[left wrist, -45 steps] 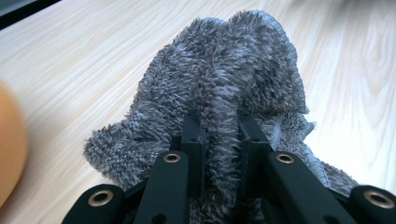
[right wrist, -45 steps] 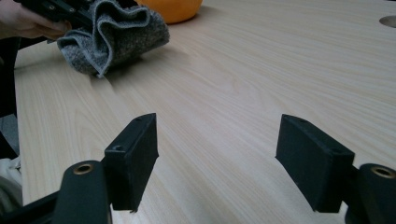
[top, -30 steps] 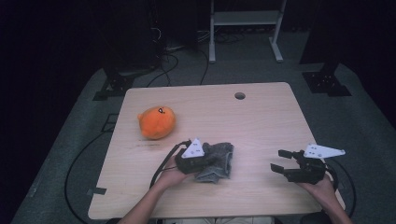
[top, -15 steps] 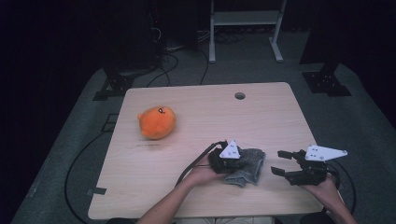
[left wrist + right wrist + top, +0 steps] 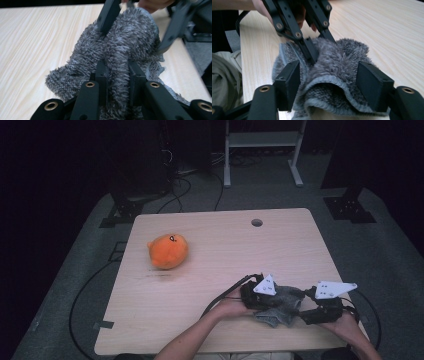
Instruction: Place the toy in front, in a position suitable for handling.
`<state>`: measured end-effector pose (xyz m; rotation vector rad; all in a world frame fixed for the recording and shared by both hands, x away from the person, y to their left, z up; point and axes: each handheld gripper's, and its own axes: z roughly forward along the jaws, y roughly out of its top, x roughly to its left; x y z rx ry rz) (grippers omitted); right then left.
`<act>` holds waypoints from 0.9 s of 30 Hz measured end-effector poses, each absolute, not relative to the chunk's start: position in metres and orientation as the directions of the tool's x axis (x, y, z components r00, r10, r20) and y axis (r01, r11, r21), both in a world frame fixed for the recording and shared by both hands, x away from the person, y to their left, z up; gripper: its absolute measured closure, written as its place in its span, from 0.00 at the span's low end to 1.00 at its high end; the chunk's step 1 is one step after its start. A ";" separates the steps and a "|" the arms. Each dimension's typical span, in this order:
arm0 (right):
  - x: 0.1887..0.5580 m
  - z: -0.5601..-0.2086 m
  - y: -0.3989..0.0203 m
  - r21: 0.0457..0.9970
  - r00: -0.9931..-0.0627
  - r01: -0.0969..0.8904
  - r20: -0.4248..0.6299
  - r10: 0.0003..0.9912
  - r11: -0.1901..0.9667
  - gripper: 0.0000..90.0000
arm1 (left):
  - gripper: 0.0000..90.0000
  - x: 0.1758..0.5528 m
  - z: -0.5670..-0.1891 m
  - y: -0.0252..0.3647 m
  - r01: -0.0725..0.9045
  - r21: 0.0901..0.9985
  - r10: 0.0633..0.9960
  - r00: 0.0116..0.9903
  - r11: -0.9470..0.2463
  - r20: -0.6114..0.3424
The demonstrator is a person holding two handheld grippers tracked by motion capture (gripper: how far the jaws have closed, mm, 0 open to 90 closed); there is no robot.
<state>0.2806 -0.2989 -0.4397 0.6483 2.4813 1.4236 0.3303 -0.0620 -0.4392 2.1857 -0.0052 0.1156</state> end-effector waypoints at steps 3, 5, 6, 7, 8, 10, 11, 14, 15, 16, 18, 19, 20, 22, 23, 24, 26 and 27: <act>0.279 -0.440 -0.299 0.854 -0.883 0.265 0.029 0.468 0.448 0.48 | 0.83 0.329 -0.435 -0.063 -0.061 0.818 0.020 0.996 -0.572 0.088; 0.279 -0.440 -0.300 0.851 -0.883 0.264 0.025 0.468 0.453 0.56 | 0.83 0.329 -0.433 -0.062 -0.060 0.824 0.014 0.997 -0.563 0.082; 0.279 -0.440 -0.300 0.852 -0.882 0.264 0.024 0.470 0.453 0.60 | 0.83 0.329 -0.432 -0.061 -0.054 0.827 0.013 0.997 -0.559 0.074; 0.278 -0.440 -0.301 0.850 -0.879 0.270 0.026 0.475 0.453 0.65 | 0.82 0.329 -0.432 -0.061 -0.056 0.828 0.010 0.997 -0.557 0.074; 0.279 -0.440 -0.301 0.848 -0.878 0.273 0.027 0.478 0.454 0.68 | 0.82 0.329 -0.432 -0.061 -0.057 0.829 0.007 0.997 -0.557 0.073; 0.279 -0.440 -0.301 0.843 -0.877 0.281 0.032 0.479 0.459 0.77 | 0.82 0.328 -0.432 -0.061 -0.056 0.828 0.008 0.997 -0.558 0.073; 0.278 -0.440 -0.300 0.838 -0.876 0.286 0.033 0.480 0.464 0.81 | 0.81 0.329 -0.432 -0.060 -0.054 0.828 0.008 0.997 -0.558 0.071; 0.278 -0.441 -0.299 0.831 -0.875 0.290 0.028 0.483 0.475 0.89 | 0.74 0.330 -0.432 -0.059 -0.038 0.826 0.013 0.998 -0.562 0.056; 0.278 -0.441 -0.299 0.830 -0.874 0.295 0.034 0.485 0.473 0.90 | 0.71 0.331 -0.432 -0.058 -0.037 0.825 0.019 0.998 -0.564 0.058; 0.278 -0.442 -0.299 0.831 -0.872 0.300 0.040 0.488 0.469 0.90 | 0.68 0.331 -0.432 -0.057 -0.035 0.826 0.024 0.998 -0.563 0.059; 0.279 -0.442 -0.301 0.833 -0.871 0.306 0.048 0.490 0.462 0.91 | 0.59 0.332 -0.430 -0.054 -0.025 0.831 0.038 0.998 -0.556 0.055; 0.279 -0.442 -0.301 0.834 -0.870 0.306 0.050 0.490 0.458 0.91 | 0.55 0.332 -0.429 -0.052 -0.019 0.833 0.051 0.997 -0.552 0.056; 0.279 -0.442 -0.302 0.834 -0.869 0.309 0.053 0.491 0.457 0.91 | 0.47 0.332 -0.428 -0.050 -0.016 0.834 0.070 0.995 -0.551 0.065; 0.278 -0.443 -0.305 0.833 -0.864 0.315 0.053 0.501 0.455 0.91 | 0.36 0.335 -0.425 -0.040 0.005 0.847 0.103 0.993 -0.531 0.059; 0.278 -0.444 -0.310 0.836 -0.858 0.324 0.061 0.510 0.444 0.91 | 0.30 0.337 -0.423 -0.035 0.014 0.850 0.125 0.990 -0.527 0.062; 0.278 -0.444 -0.310 0.836 -0.858 0.324 0.061 0.510 0.444 0.91 | 0.30 0.338 -0.422 -0.031 0.023 0.853 0.142 0.988 -0.521 0.060; 0.278 -0.445 -0.315 0.840 -0.851 0.334 0.073 0.520 0.429 0.91 | 0.27 0.343 -0.419 -0.017 0.044 0.859 0.185 0.981 -0.510 0.059; 0.278 -0.445 -0.317 0.840 -0.848 0.335 0.073 0.524 0.426 0.91 | 0.26 0.346 -0.418 -0.009 0.053 0.860 0.211 0.975 -0.507 0.064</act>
